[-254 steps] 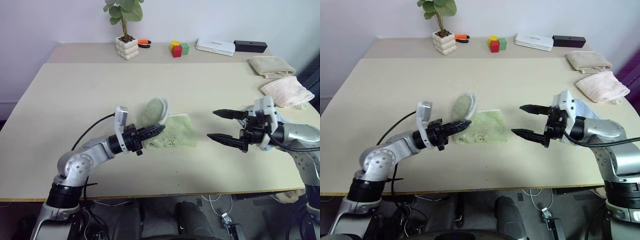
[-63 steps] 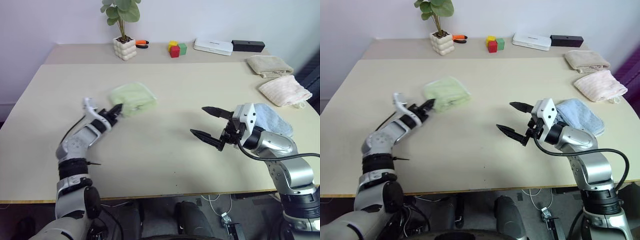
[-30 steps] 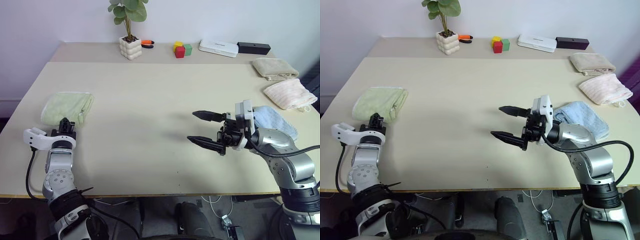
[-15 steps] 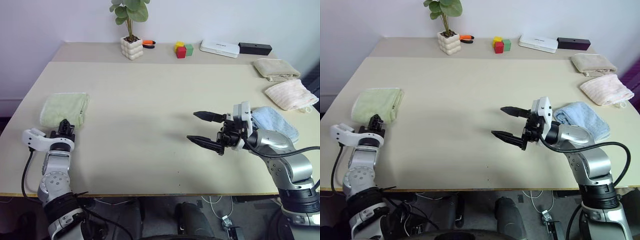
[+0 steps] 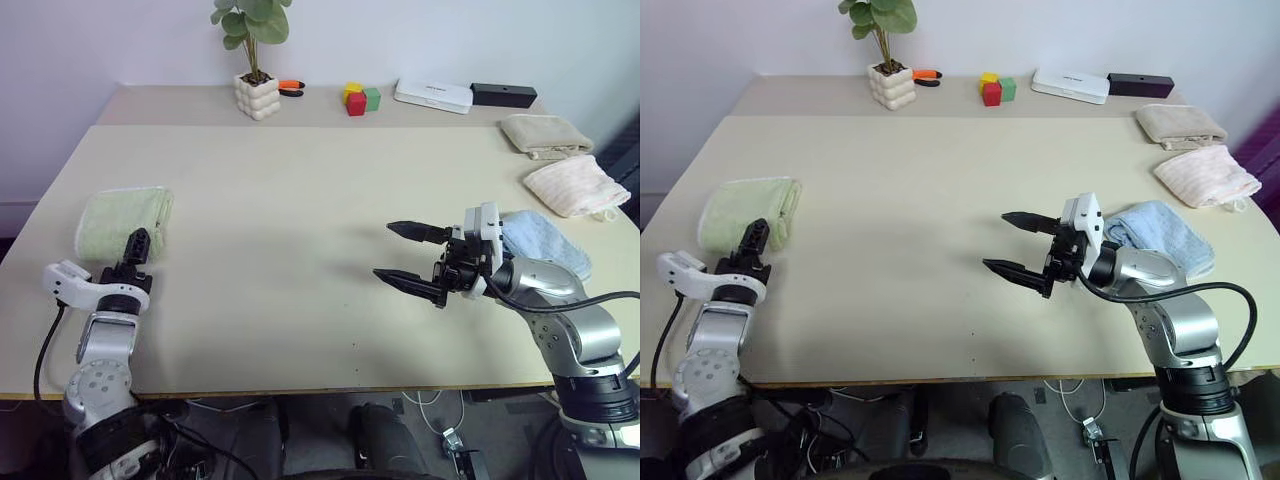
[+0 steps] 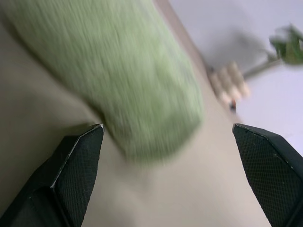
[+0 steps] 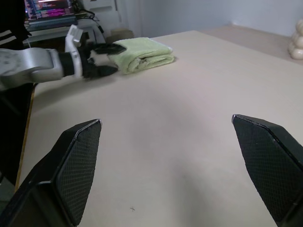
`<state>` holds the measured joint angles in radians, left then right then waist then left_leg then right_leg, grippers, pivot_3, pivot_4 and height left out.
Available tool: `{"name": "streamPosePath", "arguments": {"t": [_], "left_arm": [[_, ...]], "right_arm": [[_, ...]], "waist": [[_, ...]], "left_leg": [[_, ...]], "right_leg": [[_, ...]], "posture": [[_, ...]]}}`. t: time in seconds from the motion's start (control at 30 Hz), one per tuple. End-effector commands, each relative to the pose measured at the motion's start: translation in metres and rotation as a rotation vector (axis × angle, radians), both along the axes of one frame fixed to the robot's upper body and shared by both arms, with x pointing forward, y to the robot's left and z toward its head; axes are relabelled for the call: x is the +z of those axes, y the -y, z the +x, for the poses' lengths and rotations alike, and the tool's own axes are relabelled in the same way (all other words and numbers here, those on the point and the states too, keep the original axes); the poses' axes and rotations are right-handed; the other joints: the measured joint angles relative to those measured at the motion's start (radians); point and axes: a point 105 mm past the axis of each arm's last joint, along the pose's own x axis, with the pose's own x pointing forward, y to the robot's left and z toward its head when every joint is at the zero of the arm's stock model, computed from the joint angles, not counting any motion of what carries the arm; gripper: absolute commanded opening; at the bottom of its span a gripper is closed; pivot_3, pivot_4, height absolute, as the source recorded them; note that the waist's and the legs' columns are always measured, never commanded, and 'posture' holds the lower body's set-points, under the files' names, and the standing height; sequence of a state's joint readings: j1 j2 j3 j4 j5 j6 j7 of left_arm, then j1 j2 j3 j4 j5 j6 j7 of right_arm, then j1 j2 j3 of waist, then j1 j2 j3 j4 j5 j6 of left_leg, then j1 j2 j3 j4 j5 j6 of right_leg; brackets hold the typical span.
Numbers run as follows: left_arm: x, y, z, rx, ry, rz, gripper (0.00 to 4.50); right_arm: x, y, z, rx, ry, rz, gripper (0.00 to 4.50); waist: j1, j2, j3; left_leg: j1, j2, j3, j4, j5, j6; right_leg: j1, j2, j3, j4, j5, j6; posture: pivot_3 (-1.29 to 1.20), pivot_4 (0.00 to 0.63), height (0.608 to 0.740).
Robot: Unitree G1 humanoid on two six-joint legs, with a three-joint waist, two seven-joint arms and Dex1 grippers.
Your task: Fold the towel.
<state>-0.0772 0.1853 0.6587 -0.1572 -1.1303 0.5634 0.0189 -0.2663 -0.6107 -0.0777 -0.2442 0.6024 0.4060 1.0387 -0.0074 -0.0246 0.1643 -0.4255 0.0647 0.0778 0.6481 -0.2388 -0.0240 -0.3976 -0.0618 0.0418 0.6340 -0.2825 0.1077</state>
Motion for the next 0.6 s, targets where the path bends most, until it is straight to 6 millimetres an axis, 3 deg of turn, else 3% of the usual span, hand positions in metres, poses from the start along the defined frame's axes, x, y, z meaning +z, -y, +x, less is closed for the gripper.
{"name": "streamPosePath", "arguments": {"t": [0.03,0.17,0.3,0.37,0.43,0.47,0.6], "left_arm": [[0.017,0.010,-0.009,-0.068,0.041,-0.105,4.46],[0.019,0.022,-0.019,-0.188,0.027,-0.101,4.46],[0.043,0.074,-0.016,-0.522,0.115,0.142,4.46],[0.061,0.089,-0.011,-0.628,0.202,0.160,4.46],[0.080,0.095,-0.004,-0.715,0.286,0.233,4.46],[0.086,0.096,-0.001,-0.746,0.315,0.358,4.46],[0.097,0.092,0.016,-0.836,0.403,0.600,4.46]], "right_arm": [[0.007,0.001,-0.001,0.006,0.041,0.002,4.50],[0.006,0.004,0.001,0.000,0.038,0.001,4.50],[0.008,0.013,0.005,-0.029,0.025,0.023,4.50],[0.010,0.021,0.003,-0.044,0.025,0.036,4.50],[0.011,0.031,0.001,-0.072,0.021,0.047,4.50],[0.010,0.035,0.000,-0.088,0.017,0.047,4.50],[0.010,0.043,0.012,-0.149,0.048,0.043,4.50]], "waist": [[0.000,0.000,0.000],[-0.005,0.000,0.000],[0.000,0.000,0.000],[0.004,0.000,0.000],[0.010,0.000,0.000],[0.010,0.000,0.000],[-0.005,0.002,0.000]], "left_leg": [[0.000,0.000,0.000,0.000,0.000,0.000],[0.000,0.000,0.000,0.000,0.000,0.000],[0.000,0.000,0.000,0.000,0.000,0.000],[0.000,-0.001,0.000,0.000,0.000,0.000],[0.000,-0.001,0.001,0.000,0.000,0.000],[0.000,-0.001,0.001,0.000,0.000,0.000],[0.000,0.000,0.003,-0.003,0.000,0.000]], "right_leg": [[0.000,0.000,0.000,0.000,0.000,0.000],[0.000,0.000,0.000,0.000,0.000,0.000],[-0.001,0.000,0.000,0.000,0.000,-0.001],[0.000,-0.001,0.000,-0.001,0.000,-0.001],[0.000,-0.001,0.000,-0.002,0.000,-0.002],[0.000,-0.001,0.000,-0.003,0.000,-0.002],[-0.002,0.000,0.001,-0.003,0.000,-0.002]], "posture": [[0.00,0.150,0.735],[0.00,0.150,0.735],[0.00,0.150,0.735],[0.00,0.150,0.735],[0.00,0.150,0.735],[0.00,0.150,0.735],[0.00,0.150,0.735]]}}
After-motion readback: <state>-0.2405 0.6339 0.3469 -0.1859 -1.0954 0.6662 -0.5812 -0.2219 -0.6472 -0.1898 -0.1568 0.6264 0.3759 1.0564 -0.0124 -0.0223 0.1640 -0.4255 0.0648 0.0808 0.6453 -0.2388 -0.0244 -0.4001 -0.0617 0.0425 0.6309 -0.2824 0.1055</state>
